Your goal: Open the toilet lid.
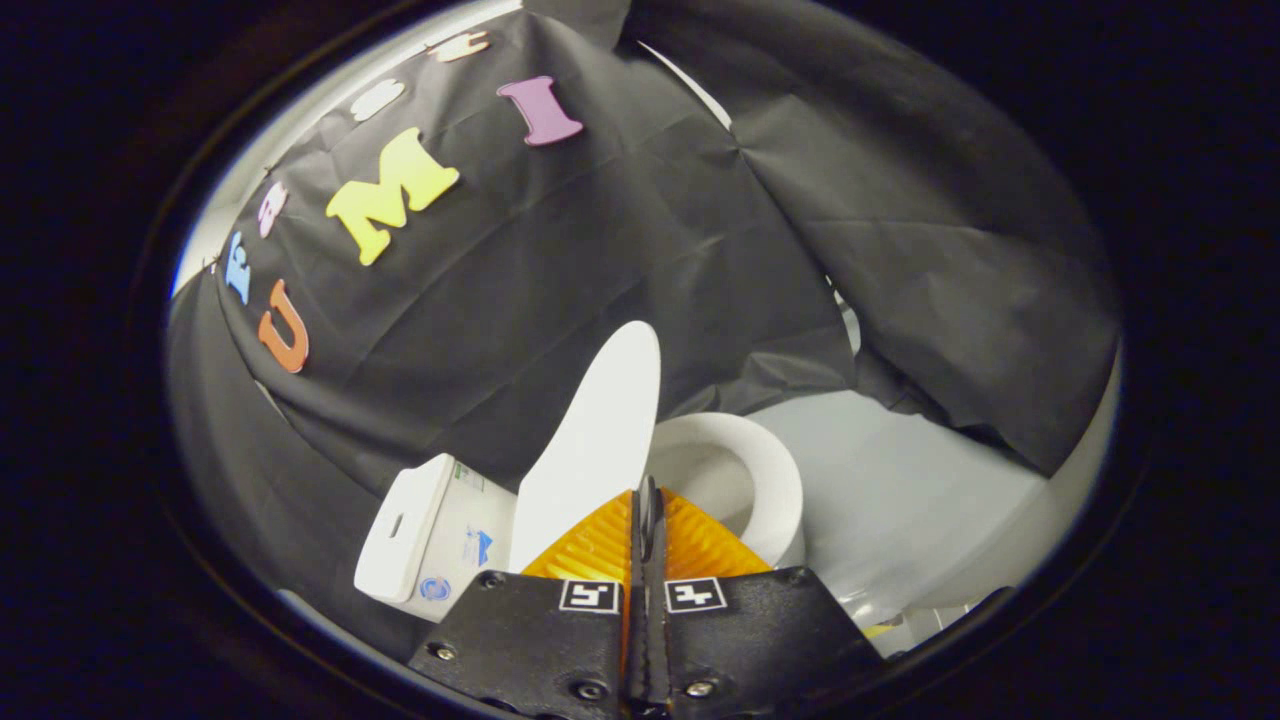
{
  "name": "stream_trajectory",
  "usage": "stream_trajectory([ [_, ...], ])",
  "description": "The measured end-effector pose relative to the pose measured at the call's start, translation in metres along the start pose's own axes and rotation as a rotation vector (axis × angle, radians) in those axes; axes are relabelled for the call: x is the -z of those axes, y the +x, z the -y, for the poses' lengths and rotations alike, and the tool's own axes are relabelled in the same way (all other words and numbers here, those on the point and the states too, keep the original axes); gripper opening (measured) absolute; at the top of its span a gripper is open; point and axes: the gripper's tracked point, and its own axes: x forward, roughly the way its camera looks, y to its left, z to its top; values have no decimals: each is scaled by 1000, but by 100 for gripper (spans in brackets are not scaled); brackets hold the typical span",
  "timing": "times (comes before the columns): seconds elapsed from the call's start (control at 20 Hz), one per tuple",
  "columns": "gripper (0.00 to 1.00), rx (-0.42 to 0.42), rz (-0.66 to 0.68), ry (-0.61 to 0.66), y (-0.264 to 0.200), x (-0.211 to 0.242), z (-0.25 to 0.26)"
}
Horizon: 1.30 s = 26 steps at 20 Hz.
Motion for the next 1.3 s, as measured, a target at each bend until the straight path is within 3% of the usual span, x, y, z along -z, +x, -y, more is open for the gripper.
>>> stream_trajectory([
  [1.3,4,-8,162,-325,-44,-6,-171],
])
